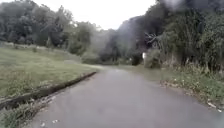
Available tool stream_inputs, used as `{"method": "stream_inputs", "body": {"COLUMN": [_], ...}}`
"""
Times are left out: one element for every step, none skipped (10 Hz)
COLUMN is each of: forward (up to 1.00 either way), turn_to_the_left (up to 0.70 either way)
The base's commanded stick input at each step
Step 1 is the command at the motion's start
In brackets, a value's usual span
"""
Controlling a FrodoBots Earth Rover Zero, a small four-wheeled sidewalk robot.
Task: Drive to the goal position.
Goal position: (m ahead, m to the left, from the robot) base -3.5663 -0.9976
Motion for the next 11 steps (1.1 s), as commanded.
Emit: {"method": "stream_inputs", "body": {"forward": [0.7, 0.7, 0.7, 0.7, 0.7, 0.7, 0.7, 0.7, 0.7, 0.7, 0.7], "turn_to_the_left": [0.0, 0.0, 0.0, 0.0, 0.0, 0.0, 0.0, 0.0, 0.0, 0.0, 0.0]}}
